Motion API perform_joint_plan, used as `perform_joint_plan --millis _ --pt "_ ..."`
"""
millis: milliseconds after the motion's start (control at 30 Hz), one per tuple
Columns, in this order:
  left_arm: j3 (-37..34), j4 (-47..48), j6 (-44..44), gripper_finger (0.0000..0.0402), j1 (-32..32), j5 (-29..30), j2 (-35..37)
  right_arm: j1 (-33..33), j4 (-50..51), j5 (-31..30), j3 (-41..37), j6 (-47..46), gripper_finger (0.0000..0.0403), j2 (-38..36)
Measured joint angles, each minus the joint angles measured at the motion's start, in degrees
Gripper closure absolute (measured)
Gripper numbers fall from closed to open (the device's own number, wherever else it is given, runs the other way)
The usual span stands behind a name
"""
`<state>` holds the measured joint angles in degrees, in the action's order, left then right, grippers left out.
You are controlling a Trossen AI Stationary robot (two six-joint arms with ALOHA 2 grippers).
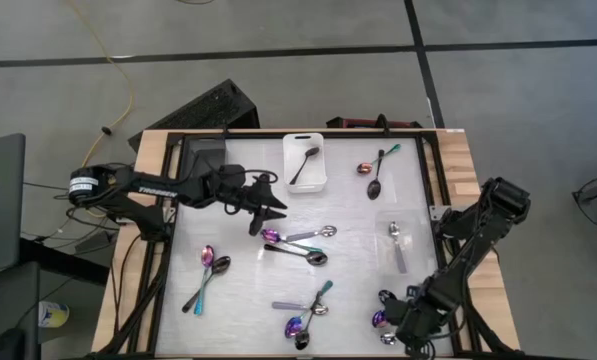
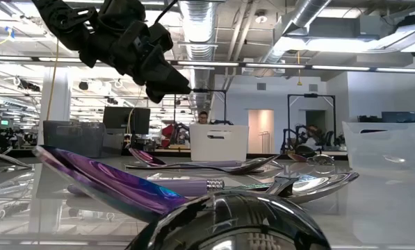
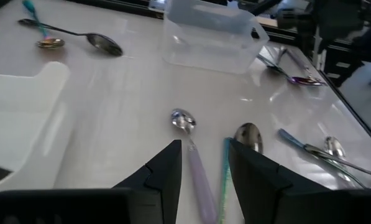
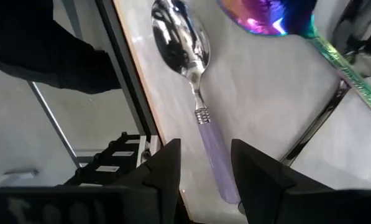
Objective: Sort silverware by color (type)
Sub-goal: Put the blue spoon into the black bin
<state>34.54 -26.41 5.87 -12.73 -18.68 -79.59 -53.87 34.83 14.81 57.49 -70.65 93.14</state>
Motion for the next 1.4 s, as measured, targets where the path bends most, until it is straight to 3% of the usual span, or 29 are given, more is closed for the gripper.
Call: perform_joint_plan --millis 167,300,633,833,1000,1167,1400 --pt "0.0 1.3 0.0 0.0285 2.8 -1.8 0.0 0.0 -0.8 0.0 0.0 0.2 0.0247 0.0" --pt "0.0 8.3 0.8 0.0285 4.7 -4.0 0.5 1.0 -1.2 -0.5 0.0 0.5 0.0252 0.0" --pt "0.0 34.4 7.4 0.0285 8.5 5.0 6.7 3.1 -2.6 -7.9 0.0 6.0 0.0258 0.0" --pt "1.4 49.1 28.5 0.0285 11.8 3.6 12.2 6.0 -4.4 -12.0 0.0 16.9 0.0258 0.0" --pt "2.0 58.8 43.0 0.0285 18.6 4.3 17.0 9.7 -4.5 -12.0 0.0 29.3 0.0258 0.0" --pt "2.0 61.8 56.5 0.0285 29.1 8.2 19.1 12.1 -4.5 -12.0 0.0 35.3 0.0258 0.0" --pt "2.0 58.6 65.0 0.0285 41.0 16.3 17.1 12.4 -4.5 -12.0 0.0 41.3 0.0258 0.0"
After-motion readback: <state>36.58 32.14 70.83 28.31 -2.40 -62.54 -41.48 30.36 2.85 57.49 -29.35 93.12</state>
